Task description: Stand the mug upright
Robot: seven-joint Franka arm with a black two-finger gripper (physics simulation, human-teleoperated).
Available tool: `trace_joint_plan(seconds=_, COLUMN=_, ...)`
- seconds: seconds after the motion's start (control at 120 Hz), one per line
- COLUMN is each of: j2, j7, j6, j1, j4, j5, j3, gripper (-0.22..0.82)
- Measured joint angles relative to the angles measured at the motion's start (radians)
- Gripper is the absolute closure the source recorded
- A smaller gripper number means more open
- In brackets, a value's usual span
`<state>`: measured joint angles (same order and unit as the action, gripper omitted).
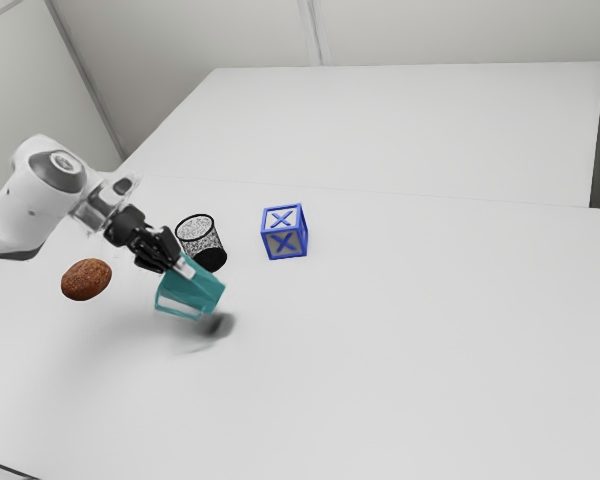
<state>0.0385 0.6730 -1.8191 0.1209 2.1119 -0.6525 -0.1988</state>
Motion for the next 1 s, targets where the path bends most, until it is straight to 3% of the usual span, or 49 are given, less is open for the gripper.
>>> trace_joint_plan(seconds=0.142, j2=-0.074, j7=-0.027, j6=-0.114, j1=-0.104, j4=0.043, j5=0.26, j3=0.035, gripper=0.78)
trace_joint_plan(seconds=0.333, j2=-0.074, j7=-0.129, j6=-0.216, j1=-0.246, j4=0.05, j5=0.621, j3=0.086, gripper=0.78)
trace_joint_plan(seconds=0.683, j2=-0.002, j7=-0.358, j6=-0.306, j1=-0.482, j4=0.064, j5=0.816, j3=0.099, gripper=0.78)
trace_joint_plan(seconds=0.767, j2=0.01, j7=-0.407, j6=-0.325, j1=-0.482, j4=0.064, j5=0.843, j3=0.1, gripper=0.78)
trace_joint_plan(seconds=1.0, j2=0.041, j7=-0.517, j6=-0.36, j1=-0.354, j4=0.061, j5=0.868, j3=0.1, gripper=0.78)
